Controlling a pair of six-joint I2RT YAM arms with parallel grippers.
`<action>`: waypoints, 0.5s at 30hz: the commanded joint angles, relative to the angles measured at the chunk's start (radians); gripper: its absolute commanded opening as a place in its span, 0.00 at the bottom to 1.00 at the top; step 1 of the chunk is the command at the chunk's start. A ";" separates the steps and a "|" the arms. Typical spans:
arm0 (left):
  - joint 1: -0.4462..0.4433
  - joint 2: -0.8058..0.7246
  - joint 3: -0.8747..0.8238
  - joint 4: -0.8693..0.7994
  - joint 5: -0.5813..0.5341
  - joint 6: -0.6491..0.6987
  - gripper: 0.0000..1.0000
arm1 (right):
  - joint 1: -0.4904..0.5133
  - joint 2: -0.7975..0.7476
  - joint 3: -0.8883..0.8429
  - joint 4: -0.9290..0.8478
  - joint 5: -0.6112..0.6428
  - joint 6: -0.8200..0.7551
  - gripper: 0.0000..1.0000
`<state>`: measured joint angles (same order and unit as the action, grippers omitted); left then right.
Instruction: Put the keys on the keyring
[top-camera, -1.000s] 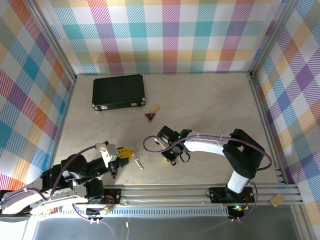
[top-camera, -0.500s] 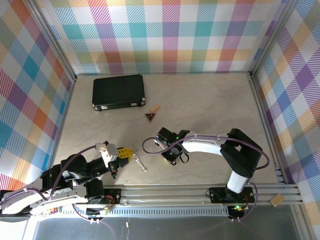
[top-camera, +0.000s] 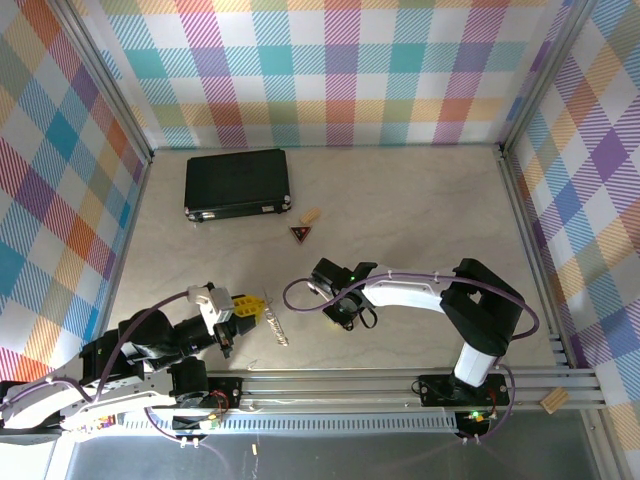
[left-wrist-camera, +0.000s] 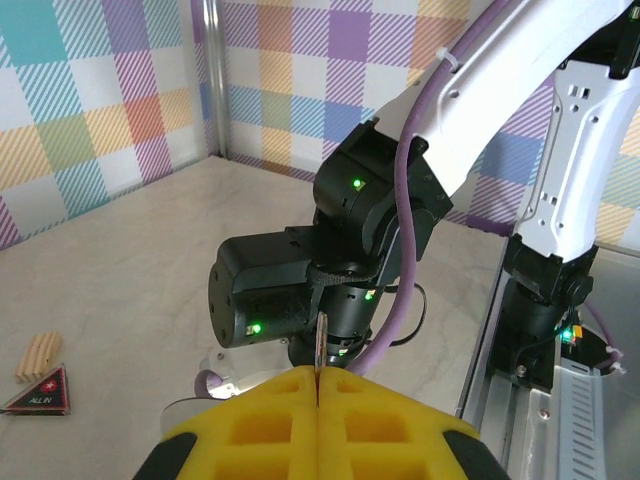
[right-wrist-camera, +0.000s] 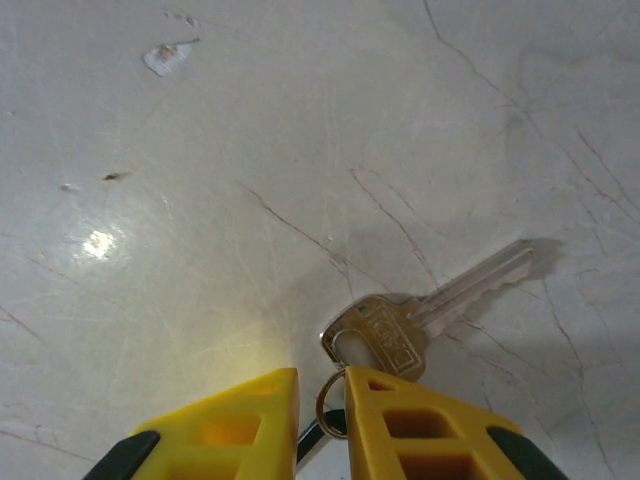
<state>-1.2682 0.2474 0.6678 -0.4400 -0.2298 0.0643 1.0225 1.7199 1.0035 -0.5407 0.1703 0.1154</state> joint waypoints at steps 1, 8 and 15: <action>-0.001 -0.022 -0.007 0.056 -0.009 -0.004 0.00 | 0.009 -0.017 -0.001 -0.031 0.036 -0.014 0.20; -0.002 -0.020 -0.004 0.052 -0.007 -0.004 0.00 | 0.014 -0.010 0.001 -0.035 0.057 -0.024 0.19; -0.002 -0.018 -0.005 0.056 -0.008 -0.003 0.00 | 0.023 -0.006 0.008 -0.046 0.080 -0.025 0.19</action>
<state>-1.2682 0.2436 0.6636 -0.4343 -0.2298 0.0639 1.0355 1.7199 1.0035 -0.5552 0.2291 0.0971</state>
